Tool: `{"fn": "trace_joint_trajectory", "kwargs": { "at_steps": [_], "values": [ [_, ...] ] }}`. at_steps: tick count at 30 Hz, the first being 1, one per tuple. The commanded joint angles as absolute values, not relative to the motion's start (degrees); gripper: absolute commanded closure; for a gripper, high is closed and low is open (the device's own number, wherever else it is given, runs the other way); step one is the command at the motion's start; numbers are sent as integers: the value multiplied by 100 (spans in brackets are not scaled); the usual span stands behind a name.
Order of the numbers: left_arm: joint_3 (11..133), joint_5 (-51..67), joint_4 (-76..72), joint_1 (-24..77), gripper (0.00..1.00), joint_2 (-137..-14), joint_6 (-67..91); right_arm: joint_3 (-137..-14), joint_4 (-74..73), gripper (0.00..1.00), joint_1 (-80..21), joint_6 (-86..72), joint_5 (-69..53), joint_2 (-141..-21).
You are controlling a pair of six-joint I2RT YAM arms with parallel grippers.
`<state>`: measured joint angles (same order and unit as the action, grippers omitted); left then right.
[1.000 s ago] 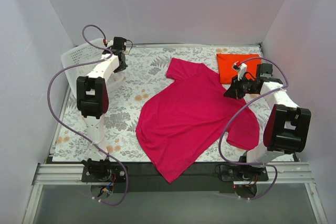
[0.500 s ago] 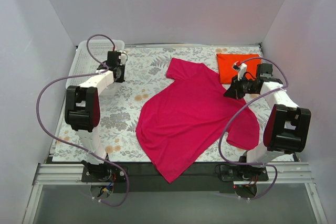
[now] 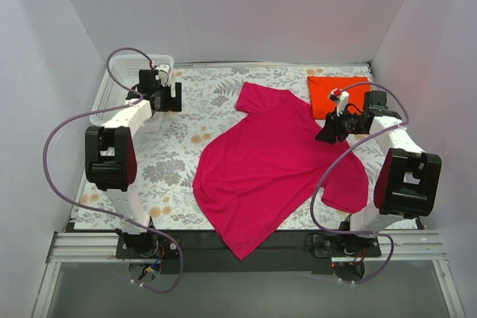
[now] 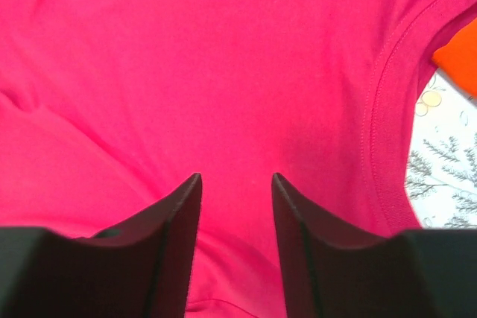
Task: Fold and stack the t-shirts
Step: Flatten the tshirt out
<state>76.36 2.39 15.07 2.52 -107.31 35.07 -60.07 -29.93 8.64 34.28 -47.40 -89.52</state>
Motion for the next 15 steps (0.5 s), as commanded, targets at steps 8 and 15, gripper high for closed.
{"fn": "trace_joint_trajectory", "kwargs": {
  "at_steps": [8, 15],
  "values": [
    [6330, 2557, 1915, 641, 27, -8228, 5448, -6503, -3507, 55, 405, 4333, -4720, -9113],
    [5600, 2085, 2856, 1045, 41, -8437, 6503, -7188, -3454, 60, 62, 3353, -3853, -9632]
  ]
}}
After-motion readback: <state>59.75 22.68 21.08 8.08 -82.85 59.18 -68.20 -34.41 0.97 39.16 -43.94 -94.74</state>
